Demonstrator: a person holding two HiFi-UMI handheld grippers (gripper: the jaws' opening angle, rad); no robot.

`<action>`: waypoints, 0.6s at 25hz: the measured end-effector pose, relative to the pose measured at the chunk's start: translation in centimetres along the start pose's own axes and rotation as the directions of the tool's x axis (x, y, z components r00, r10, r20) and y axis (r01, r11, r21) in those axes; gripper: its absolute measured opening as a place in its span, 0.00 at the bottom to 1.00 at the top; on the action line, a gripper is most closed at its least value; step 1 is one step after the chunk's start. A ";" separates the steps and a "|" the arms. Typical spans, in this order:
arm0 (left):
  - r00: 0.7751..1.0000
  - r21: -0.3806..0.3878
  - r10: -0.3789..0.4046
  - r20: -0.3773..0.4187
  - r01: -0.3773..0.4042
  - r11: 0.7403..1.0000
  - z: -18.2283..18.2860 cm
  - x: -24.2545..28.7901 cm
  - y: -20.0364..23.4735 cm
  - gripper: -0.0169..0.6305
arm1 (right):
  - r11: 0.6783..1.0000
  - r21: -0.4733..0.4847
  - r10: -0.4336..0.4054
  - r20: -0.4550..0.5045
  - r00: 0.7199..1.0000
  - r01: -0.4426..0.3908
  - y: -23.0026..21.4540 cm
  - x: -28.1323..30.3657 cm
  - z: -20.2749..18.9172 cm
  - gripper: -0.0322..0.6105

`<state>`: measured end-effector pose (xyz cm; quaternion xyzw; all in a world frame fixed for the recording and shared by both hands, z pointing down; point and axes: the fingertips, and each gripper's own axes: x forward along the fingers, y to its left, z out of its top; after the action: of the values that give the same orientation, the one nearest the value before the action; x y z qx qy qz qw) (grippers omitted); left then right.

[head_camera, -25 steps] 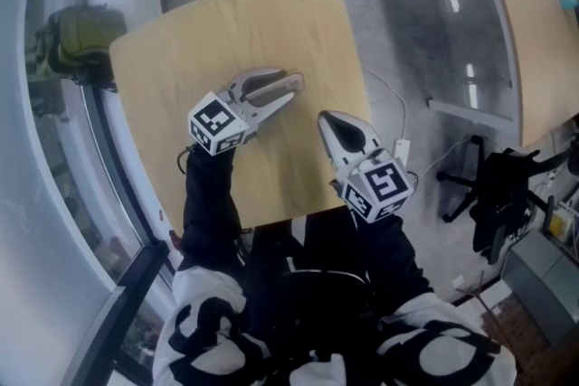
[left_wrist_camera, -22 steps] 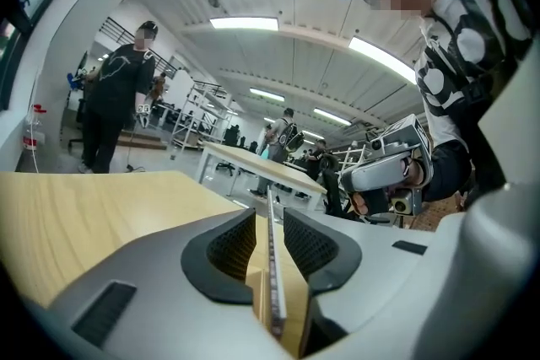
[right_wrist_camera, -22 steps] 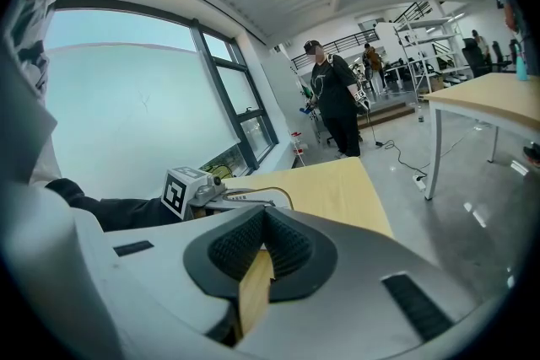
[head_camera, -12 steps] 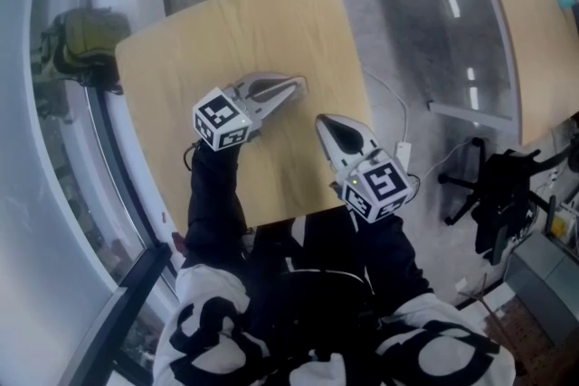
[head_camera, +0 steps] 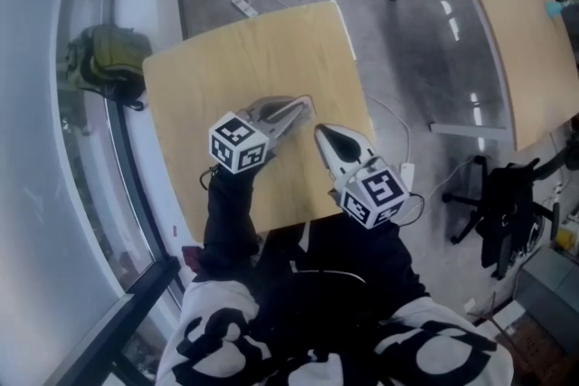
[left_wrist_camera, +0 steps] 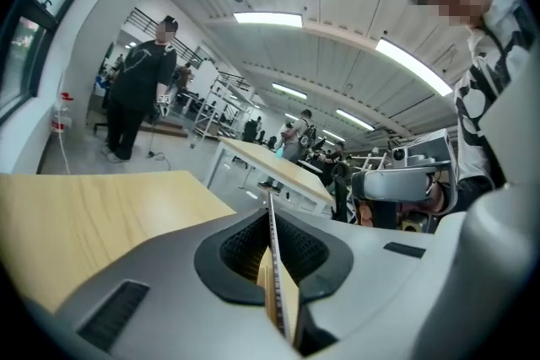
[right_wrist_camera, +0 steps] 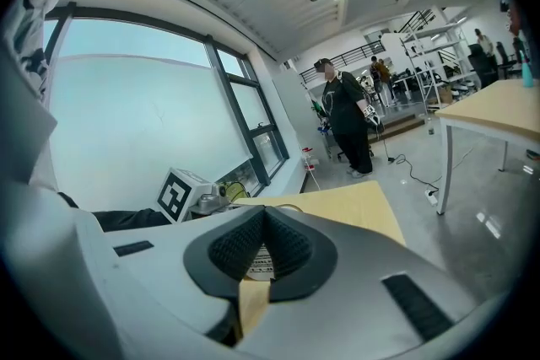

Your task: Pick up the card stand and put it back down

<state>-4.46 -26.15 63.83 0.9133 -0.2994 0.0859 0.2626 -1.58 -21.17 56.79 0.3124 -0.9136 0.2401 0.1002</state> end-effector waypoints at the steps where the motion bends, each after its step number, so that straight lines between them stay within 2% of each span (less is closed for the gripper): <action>1: 0.999 0.005 0.034 0.009 -0.034 0.999 0.6 -0.4 0.0 0.06 | 1.000 -0.003 0.000 0.014 1.000 0.000 0.2 -0.1 0.5 0.08; 7: 0.975 0.037 0.213 0.059 -0.216 0.976 4.5 -4.3 -1.0 0.06 | 0.999 -0.038 0.008 0.090 0.996 -0.005 2.9 -0.7 3.7 0.08; 12: 0.934 0.007 0.354 0.053 -0.355 0.935 6.9 -8.3 -2.1 0.06 | 0.993 -0.111 0.066 0.137 0.988 -0.051 6.1 -1.3 6.8 0.08; 15: 0.905 -0.009 0.418 0.077 -0.419 0.908 8.3 -10.7 -3.2 0.06 | 0.986 -0.150 0.098 0.167 0.981 -0.073 8.0 -1.8 8.6 0.08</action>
<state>-11.22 -22.99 52.08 0.8315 -0.4978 0.1063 0.2227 -5.42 -19.05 45.81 0.2844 -0.9464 0.1500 0.0318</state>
